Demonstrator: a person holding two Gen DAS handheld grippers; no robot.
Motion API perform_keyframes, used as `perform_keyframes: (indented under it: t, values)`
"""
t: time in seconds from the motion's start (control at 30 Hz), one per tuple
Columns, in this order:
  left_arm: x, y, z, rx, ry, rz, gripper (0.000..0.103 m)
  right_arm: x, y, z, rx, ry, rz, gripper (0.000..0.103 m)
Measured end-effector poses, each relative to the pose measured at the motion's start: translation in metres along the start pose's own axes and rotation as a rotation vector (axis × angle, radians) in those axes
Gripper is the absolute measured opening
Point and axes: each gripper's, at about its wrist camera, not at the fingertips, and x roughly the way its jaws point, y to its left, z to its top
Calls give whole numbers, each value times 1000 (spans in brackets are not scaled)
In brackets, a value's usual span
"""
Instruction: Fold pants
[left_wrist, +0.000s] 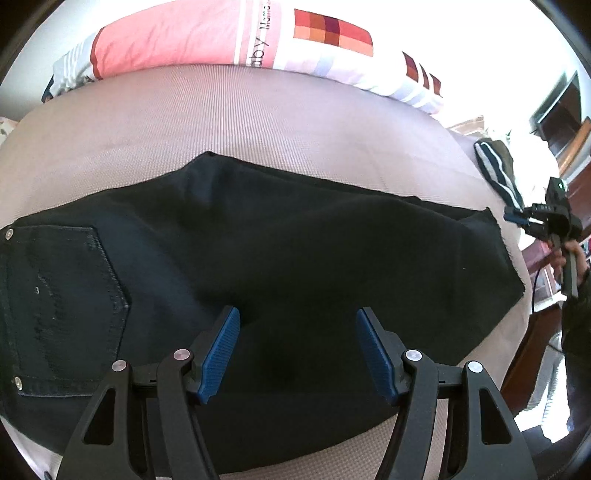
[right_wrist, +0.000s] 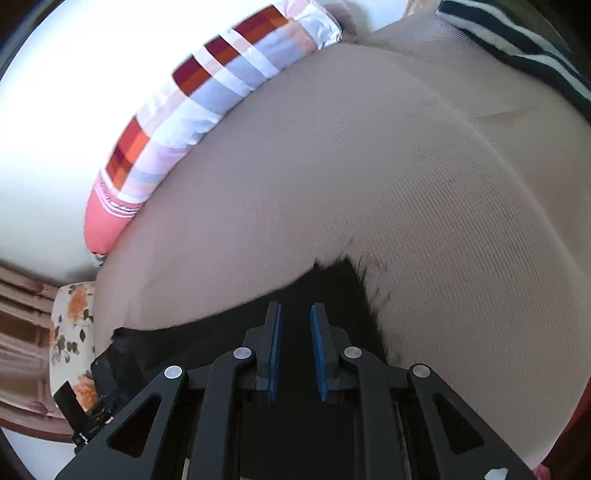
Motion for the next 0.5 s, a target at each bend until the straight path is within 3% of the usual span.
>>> perform_keyframes:
  t: [0.17,0.5]
  values:
    - [6,-4,2,-9,15,11,66,22,-10,23,17,55,22,17]
    - [16,-3,10,-39,36,23,66,47,-16,33,-38,115,29,17]
